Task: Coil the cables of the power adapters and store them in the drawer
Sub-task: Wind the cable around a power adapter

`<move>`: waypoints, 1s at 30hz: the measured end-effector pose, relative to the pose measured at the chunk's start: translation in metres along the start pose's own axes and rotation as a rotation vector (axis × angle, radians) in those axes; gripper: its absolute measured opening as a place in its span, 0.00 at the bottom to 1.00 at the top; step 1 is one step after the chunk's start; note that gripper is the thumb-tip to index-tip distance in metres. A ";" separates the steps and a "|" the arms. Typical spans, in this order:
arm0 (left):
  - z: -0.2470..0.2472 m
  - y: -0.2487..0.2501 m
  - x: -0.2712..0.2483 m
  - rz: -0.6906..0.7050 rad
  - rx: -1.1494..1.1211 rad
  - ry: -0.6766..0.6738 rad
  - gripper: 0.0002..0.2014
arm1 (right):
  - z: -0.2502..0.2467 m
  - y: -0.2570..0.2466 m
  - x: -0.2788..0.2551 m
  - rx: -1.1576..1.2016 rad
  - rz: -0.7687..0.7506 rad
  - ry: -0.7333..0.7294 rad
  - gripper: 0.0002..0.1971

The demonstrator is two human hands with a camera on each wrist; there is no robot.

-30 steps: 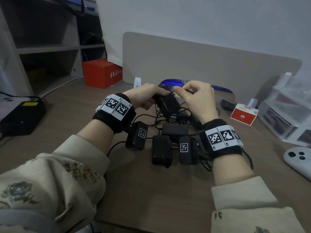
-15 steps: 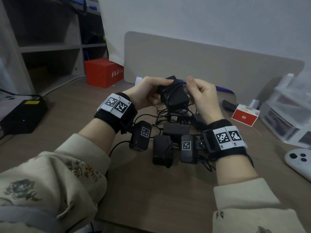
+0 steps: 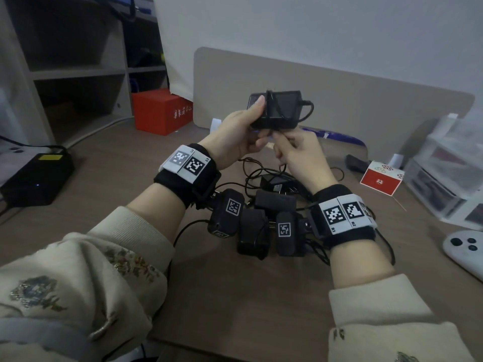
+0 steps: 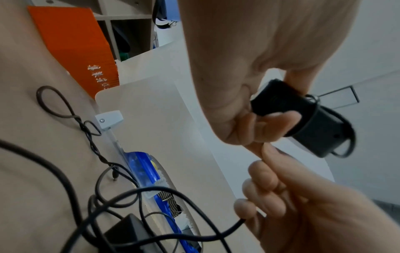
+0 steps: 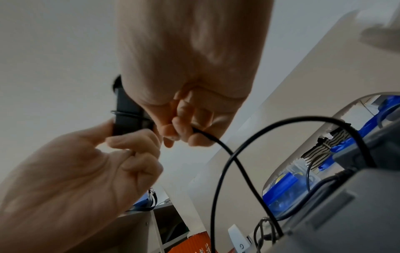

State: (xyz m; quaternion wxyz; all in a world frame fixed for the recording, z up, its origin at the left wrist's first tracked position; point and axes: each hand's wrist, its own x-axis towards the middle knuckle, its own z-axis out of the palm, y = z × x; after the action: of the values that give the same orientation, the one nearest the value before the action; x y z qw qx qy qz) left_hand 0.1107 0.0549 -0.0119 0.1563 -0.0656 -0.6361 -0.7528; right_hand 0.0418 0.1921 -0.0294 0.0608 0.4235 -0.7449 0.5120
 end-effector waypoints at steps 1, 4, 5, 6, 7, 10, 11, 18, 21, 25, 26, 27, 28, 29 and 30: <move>-0.001 -0.002 0.001 0.012 0.038 0.029 0.19 | 0.000 0.002 0.001 -0.016 -0.004 0.009 0.16; -0.001 -0.007 0.003 0.054 0.118 0.090 0.18 | -0.001 0.005 0.002 -0.065 -0.024 0.001 0.17; -0.001 -0.008 0.003 0.069 0.154 0.120 0.17 | -0.001 0.006 0.002 -0.075 -0.028 -0.009 0.16; -0.001 -0.007 0.004 0.087 0.203 0.159 0.17 | -0.001 0.006 0.001 -0.085 -0.031 -0.014 0.15; -0.001 -0.007 0.004 0.108 0.257 0.207 0.16 | -0.001 0.005 0.001 -0.097 -0.033 -0.016 0.14; -0.002 -0.008 0.006 0.164 0.373 0.359 0.12 | 0.000 0.004 0.000 -0.110 -0.027 -0.028 0.11; -0.003 -0.009 0.007 0.171 0.392 0.399 0.12 | 0.000 0.004 0.000 -0.109 -0.025 -0.034 0.11; -0.021 -0.011 0.010 0.168 0.586 0.458 0.15 | -0.001 0.005 0.002 -0.213 -0.108 0.114 0.15; -0.024 -0.012 0.009 0.110 0.813 0.463 0.15 | -0.001 0.006 0.002 -0.225 -0.137 0.180 0.16; -0.024 -0.008 0.006 -0.008 0.850 0.470 0.23 | -0.002 0.005 0.003 -0.200 -0.158 0.259 0.18; -0.023 -0.007 0.005 -0.020 0.817 0.443 0.23 | -0.002 0.005 0.003 -0.186 -0.159 0.280 0.18; -0.021 -0.005 0.004 -0.025 0.775 0.417 0.22 | -0.002 0.004 0.003 -0.168 -0.149 0.301 0.19; -0.018 -0.003 0.002 -0.027 0.726 0.397 0.20 | -0.002 0.004 0.004 -0.148 -0.135 0.317 0.21; -0.016 -0.001 0.000 -0.031 0.679 0.376 0.19 | -0.002 0.004 0.004 -0.133 -0.119 0.327 0.23; -0.015 0.001 -0.001 -0.034 0.639 0.353 0.18 | -0.002 0.004 0.004 -0.123 -0.106 0.329 0.24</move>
State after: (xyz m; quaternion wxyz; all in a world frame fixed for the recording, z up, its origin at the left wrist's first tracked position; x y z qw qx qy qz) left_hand 0.1133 0.0404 -0.0142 0.2638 0.1279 -0.8033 -0.5185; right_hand 0.0351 0.1919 -0.0291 0.2344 0.3682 -0.7314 0.5240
